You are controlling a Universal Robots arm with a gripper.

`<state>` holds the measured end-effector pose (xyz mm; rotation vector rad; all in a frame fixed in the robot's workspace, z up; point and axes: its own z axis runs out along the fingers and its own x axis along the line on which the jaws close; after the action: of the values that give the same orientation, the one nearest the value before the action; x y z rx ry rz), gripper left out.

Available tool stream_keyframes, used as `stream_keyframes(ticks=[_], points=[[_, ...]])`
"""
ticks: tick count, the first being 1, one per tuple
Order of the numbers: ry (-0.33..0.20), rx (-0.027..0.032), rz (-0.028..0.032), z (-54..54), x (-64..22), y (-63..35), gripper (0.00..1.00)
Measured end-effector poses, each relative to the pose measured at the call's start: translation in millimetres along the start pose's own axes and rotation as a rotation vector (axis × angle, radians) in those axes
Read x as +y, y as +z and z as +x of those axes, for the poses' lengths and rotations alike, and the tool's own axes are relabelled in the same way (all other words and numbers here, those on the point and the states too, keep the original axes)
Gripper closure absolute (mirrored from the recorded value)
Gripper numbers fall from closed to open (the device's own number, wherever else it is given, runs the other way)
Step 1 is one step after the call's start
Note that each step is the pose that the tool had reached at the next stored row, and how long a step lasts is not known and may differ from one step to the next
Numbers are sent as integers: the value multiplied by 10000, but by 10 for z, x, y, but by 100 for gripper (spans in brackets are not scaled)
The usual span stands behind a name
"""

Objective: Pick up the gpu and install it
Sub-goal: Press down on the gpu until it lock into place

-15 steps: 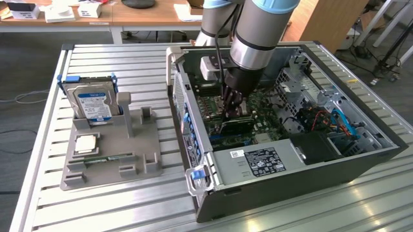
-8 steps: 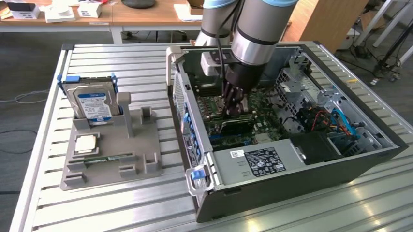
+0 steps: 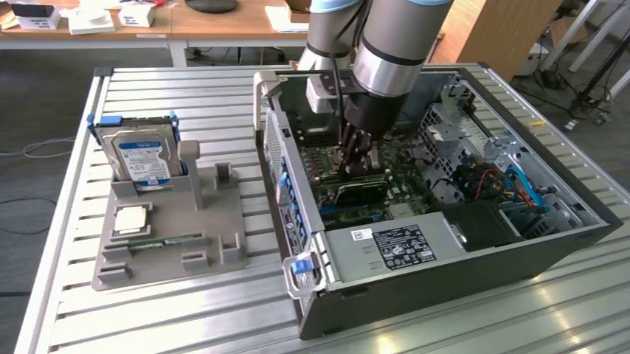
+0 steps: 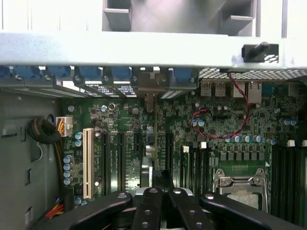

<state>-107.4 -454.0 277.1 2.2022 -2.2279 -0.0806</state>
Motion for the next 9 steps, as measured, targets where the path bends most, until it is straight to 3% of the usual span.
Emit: stream_keyframes(ticks=[9], points=[[-3, -3, 100, 1, 230, 11, 89]])
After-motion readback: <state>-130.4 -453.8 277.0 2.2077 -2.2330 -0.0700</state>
